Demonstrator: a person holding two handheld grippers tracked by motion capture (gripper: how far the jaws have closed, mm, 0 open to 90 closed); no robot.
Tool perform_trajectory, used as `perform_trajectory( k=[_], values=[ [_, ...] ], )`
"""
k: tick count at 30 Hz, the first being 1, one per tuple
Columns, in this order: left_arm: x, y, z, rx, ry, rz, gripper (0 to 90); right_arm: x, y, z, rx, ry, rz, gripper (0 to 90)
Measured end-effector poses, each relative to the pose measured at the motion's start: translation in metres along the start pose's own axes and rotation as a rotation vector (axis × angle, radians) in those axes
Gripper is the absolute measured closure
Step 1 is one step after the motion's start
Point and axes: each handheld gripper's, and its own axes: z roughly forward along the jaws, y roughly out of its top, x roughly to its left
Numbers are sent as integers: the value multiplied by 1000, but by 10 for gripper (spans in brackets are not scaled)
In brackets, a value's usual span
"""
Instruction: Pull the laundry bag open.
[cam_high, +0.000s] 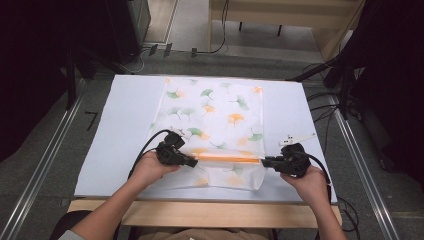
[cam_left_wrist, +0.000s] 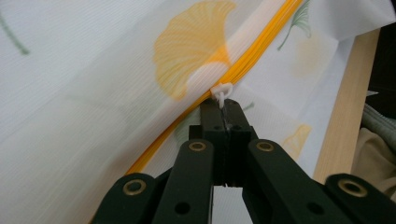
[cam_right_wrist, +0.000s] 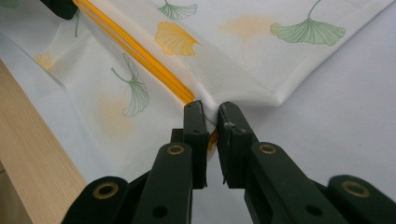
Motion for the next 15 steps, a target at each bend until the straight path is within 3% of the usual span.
perform_trajectory(
  k=[15],
  values=[
    [8,-5,-6,-6,1,-29,900,1,1,1,9,-1,5,843]
  ],
)
